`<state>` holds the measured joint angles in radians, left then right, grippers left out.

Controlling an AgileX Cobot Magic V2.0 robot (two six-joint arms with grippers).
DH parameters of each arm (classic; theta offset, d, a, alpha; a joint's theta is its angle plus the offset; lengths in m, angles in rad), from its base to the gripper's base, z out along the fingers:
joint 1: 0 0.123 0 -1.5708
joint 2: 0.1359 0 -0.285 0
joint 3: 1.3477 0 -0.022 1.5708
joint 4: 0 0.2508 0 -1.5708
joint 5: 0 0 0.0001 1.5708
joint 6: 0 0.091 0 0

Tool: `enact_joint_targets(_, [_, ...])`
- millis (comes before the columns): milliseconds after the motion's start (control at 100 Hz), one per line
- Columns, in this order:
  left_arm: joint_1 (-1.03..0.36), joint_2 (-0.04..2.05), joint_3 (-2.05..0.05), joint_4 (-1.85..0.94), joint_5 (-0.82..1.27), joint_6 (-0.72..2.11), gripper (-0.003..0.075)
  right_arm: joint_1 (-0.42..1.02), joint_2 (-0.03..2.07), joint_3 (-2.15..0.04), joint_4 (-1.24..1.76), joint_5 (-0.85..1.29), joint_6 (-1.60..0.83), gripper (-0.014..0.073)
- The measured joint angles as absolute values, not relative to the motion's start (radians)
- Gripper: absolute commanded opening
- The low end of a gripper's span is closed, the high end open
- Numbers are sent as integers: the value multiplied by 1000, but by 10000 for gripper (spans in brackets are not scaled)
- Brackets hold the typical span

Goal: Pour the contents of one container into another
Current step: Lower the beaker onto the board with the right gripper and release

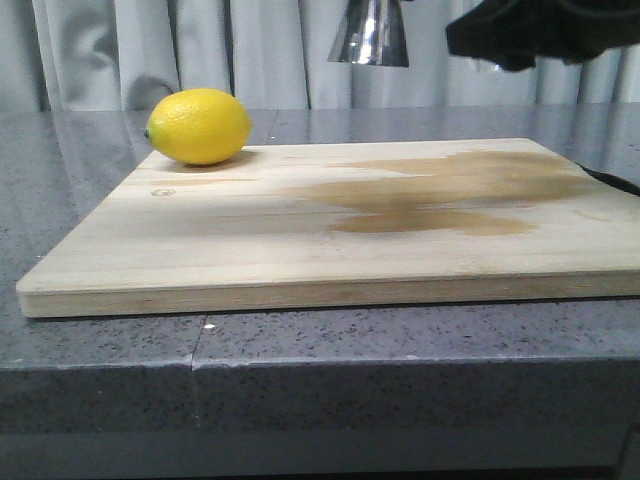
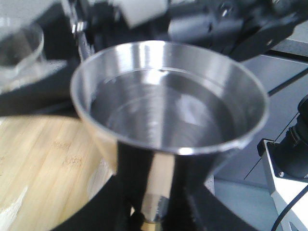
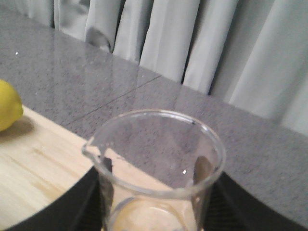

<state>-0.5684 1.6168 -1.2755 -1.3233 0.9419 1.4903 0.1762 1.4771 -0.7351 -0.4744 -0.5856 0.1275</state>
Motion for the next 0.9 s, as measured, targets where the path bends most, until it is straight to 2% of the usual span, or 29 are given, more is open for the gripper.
enact_joint_targets(380, [-568,1617,-1275,-1323,941,1490,-20,176,1686,-721,-393,-797,135,235])
enact_joint_targets(900, [-568,1617,-1275,-1323,940,1490,-20,176,1748,-721,-385,-821,137,235])
